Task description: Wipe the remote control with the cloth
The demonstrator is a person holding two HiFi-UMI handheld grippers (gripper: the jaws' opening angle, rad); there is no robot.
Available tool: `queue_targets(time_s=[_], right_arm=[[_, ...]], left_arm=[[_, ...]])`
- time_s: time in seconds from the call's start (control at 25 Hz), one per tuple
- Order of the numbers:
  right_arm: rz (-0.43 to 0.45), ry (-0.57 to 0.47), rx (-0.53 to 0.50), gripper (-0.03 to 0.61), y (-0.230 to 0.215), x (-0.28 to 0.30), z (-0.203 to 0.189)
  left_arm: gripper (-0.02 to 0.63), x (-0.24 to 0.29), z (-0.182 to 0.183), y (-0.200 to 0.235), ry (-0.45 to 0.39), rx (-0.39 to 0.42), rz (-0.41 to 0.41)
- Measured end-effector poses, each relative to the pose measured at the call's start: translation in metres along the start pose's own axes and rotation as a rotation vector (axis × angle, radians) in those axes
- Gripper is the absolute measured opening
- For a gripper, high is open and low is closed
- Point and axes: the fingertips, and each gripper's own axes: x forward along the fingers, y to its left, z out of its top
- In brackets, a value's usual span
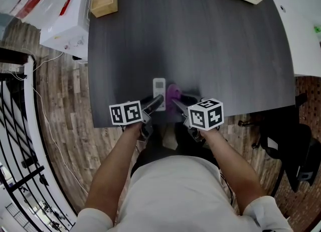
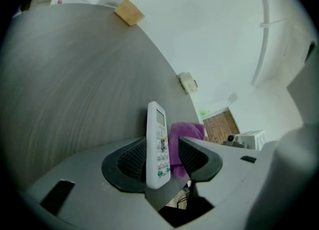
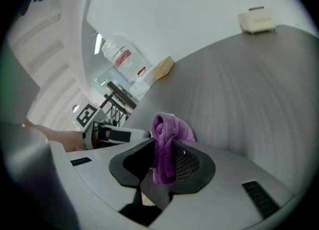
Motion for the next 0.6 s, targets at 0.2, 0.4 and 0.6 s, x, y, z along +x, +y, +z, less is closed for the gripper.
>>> queue_targets(time_s=[0.2,0.4,0.6], right_arm=[[-0.046,0.090,-0.154,0.104,0.009,0.012,0.003],[-0.068,0.123,-0.035,0.104,-0.013,0.009,-0.008],[-0.053,0.128,-0.031,0.104,-0.014,0.011,-0.013]], left_arm=[[0.192,0.000,-0.001,-0.004,-0.018,-0.056,-0.061],[0.175,0.000,0.002,-0.017,-0.021,-0.068,-0.171],[0.175,0.012,-0.002,-0.011,0.054,0.040,-0.053]])
